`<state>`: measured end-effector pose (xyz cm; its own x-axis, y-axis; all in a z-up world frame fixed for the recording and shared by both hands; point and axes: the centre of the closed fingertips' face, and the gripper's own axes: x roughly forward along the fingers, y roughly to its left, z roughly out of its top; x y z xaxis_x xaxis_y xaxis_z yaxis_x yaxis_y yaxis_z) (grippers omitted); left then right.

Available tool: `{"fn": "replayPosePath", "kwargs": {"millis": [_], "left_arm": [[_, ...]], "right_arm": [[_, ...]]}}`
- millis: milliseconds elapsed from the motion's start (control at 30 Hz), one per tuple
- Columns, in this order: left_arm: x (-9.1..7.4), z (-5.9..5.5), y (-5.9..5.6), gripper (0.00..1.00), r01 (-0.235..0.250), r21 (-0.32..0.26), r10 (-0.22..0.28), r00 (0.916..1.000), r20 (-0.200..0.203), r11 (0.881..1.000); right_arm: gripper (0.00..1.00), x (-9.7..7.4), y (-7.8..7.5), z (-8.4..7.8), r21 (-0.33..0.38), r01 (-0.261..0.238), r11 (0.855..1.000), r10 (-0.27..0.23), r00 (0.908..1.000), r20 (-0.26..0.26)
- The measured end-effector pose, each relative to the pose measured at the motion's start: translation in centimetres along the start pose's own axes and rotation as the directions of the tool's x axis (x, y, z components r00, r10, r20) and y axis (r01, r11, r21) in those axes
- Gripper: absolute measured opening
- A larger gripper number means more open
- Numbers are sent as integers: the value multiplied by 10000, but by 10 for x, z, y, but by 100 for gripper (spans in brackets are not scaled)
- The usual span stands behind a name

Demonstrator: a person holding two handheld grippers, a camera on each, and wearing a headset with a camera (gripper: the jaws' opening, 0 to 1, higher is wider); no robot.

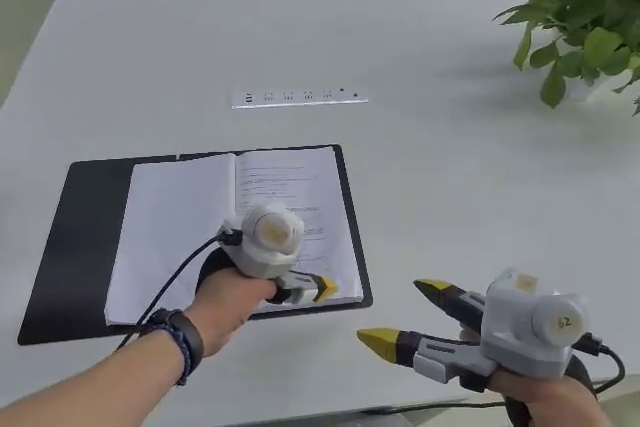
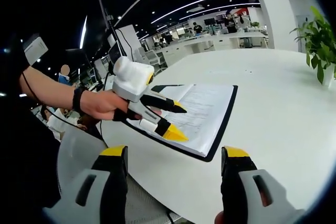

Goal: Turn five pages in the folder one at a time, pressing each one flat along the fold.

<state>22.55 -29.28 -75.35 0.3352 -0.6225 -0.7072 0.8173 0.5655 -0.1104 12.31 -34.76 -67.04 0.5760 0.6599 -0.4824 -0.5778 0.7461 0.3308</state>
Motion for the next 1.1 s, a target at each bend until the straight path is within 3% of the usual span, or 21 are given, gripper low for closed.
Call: {"fn": "replayPosePath", "kwargs": {"millis": [200,367,400,767,1100], "left_arm": [[11,-9,-2,63,-58,112,61,9996,-268,9999],[17,-28,-1,58,-232,461,269,9963,-822,9987],[19,-27,-1,57,-314,588,351,9974,-629,9978],[15,-25,4,52,-292,378,309,9986,-439,9989],[8,-28,13,42,-447,-372,441,9989,-179,9983]], "right_arm": [[71,3,2,-3,-42,45,10000,-46,9998,-184],[71,7,5,-3,-124,-1,9999,-2,9996,-266],[71,7,6,-3,-159,-1,9999,-4,9995,-303],[68,4,2,-5,58,154,9999,-153,9996,-245],[65,4,-3,-6,277,267,9993,-262,9995,-174]]}}
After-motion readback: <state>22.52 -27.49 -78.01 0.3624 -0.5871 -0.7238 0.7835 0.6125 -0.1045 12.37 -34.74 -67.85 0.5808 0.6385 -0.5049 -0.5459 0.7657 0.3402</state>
